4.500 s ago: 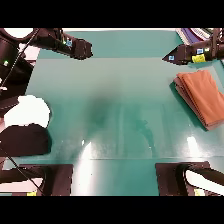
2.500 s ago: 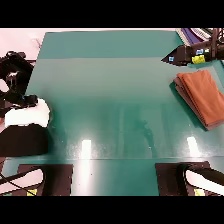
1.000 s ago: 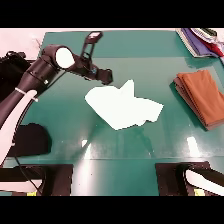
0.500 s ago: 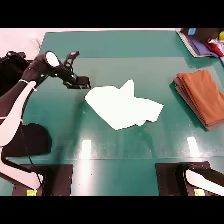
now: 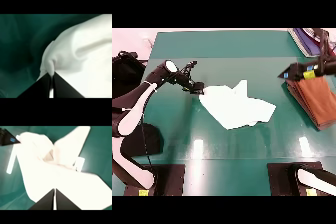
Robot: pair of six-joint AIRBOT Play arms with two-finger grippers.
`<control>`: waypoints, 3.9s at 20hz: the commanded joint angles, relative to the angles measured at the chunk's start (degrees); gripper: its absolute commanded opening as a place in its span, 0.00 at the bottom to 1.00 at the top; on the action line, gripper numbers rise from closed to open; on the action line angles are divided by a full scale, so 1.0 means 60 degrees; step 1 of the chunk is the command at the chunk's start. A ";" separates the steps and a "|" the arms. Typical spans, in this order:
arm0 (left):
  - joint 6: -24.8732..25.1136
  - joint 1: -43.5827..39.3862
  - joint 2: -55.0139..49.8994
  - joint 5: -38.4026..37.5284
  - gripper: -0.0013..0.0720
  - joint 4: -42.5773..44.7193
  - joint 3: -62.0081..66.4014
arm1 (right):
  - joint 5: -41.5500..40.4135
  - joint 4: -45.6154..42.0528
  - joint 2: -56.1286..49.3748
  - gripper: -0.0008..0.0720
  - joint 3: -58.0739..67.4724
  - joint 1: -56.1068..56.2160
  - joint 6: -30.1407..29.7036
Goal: Fold the shirts.
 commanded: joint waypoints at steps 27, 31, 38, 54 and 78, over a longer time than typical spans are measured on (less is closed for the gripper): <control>0.0248 0.0015 0.5308 -0.0761 0.05 0.0142 0.3581 | -0.1643 -0.0029 0.1592 0.03 0.1381 0.0200 0.0171; 0.0219 0.0015 0.7522 0.0102 0.05 0.0171 0.4641 | -0.1290 -0.0029 0.2754 0.03 0.3767 -0.0277 0.0178; 0.0215 -0.0004 0.7519 -0.0091 0.05 0.0324 0.3789 | -0.0426 -0.0029 0.2051 0.03 0.4710 0.0357 0.0572; 0.0412 -0.3493 0.4186 -0.0696 0.81 0.0987 -0.2648 | -0.0962 -0.1515 0.0375 0.03 -0.1268 0.1177 0.0743; 0.0692 0.0579 0.0597 0.1745 0.50 -0.1858 -0.1621 | -0.1082 -0.1195 0.0007 0.03 -0.1235 0.1388 0.0747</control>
